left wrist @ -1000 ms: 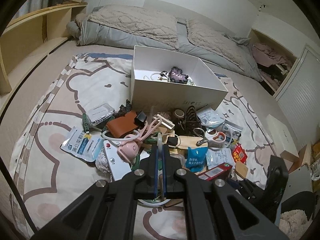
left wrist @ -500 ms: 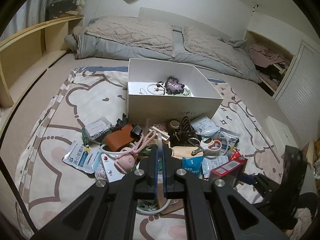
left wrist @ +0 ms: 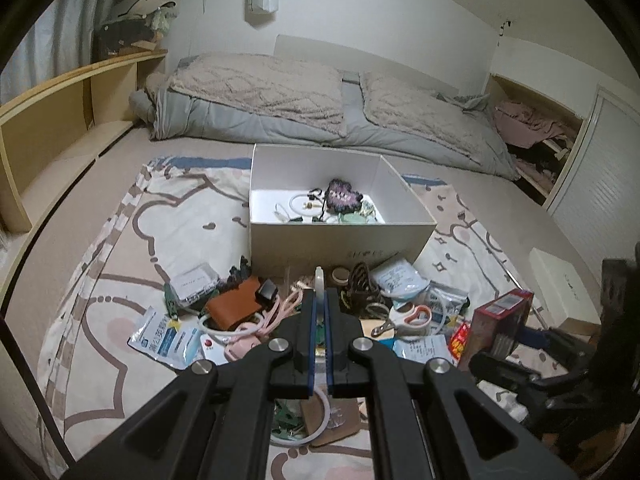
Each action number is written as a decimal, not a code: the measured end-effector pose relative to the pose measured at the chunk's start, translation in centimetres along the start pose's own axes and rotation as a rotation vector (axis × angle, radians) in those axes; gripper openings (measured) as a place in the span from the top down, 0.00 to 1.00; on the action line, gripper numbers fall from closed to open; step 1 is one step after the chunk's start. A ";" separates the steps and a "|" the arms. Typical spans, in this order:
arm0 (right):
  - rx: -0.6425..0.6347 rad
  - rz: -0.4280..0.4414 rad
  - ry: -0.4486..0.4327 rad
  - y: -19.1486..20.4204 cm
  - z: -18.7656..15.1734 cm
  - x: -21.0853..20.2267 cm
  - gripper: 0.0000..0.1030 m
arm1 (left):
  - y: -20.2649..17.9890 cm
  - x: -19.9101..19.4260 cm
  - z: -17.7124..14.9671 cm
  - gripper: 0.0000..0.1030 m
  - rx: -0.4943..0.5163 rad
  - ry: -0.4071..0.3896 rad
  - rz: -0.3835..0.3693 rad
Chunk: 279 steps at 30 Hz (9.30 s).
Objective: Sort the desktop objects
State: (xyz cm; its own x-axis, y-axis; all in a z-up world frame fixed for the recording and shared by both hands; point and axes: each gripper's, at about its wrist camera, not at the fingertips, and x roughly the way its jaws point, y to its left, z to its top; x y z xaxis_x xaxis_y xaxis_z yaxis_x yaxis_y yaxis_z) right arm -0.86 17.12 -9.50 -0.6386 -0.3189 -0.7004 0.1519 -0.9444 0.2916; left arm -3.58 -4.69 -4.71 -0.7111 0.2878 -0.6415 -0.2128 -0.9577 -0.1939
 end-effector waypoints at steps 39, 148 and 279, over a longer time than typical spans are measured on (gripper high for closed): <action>-0.046 -0.033 -0.102 -0.9 13.1 0.8 0.09 | -1.7 2.1 8.3 0.96 -0.071 -0.167 0.145; 0.032 -0.103 0.240 -8.3 17.3 22.4 0.09 | 1.2 21.3 14.7 0.39 -0.048 -0.027 0.318; -0.143 -0.218 -0.181 -1.7 5.9 -5.2 0.00 | -5.6 -2.3 1.9 0.00 0.091 -0.117 0.225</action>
State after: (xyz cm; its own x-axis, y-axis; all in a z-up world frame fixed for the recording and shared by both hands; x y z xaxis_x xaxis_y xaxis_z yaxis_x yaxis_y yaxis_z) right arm -2.25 20.91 -2.48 -0.7898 -0.1000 -0.6051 0.0926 -0.9948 0.0435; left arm -2.00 0.00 -0.78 -0.8191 0.0704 -0.5694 -0.0957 -0.9953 0.0145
